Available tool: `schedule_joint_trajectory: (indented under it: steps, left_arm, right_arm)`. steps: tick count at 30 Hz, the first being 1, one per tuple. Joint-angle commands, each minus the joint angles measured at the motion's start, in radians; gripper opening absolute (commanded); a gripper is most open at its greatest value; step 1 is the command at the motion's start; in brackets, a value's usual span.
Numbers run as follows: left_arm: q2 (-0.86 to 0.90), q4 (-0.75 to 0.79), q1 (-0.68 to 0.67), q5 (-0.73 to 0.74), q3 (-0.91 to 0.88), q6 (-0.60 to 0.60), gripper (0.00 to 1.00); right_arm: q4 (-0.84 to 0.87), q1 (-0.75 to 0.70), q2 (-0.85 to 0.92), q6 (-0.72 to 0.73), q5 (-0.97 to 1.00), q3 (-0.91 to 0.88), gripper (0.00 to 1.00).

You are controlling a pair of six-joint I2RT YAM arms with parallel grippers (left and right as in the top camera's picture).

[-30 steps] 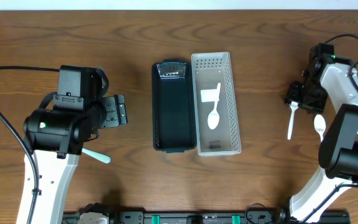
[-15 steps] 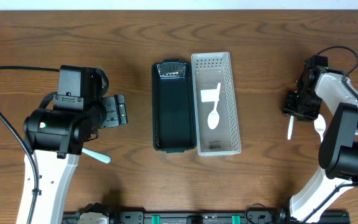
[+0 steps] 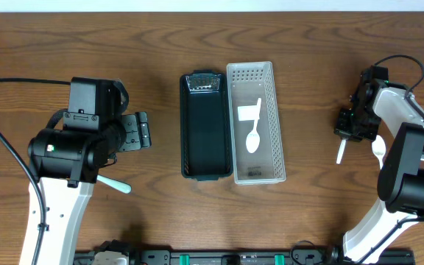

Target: Pack container

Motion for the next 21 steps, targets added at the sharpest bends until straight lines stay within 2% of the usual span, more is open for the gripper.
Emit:
schedule_joint_trajectory:
  steps: [1, 7, 12, 21]
  left_arm:
    - [0.006, -0.003, 0.0, -0.008, 0.011, -0.001, 0.84]
    - [0.006, -0.003, 0.0, -0.008, 0.011, -0.001, 0.84]
    - [0.006, -0.003, 0.0, -0.008, 0.011, -0.001, 0.84]
    - [0.006, -0.003, 0.0, -0.008, 0.011, -0.001, 0.84]
  right_arm:
    - [-0.017, 0.012, -0.008, 0.0, 0.014, 0.028, 0.01]
    - [-0.162, 0.094, -0.09, 0.0, 0.014, 0.238, 0.01]
    - [-0.24, 0.244, -0.166, 0.035, -0.048, 0.415, 0.01]
    - [-0.212, 0.552, -0.143, 0.229, -0.068, 0.444, 0.02]
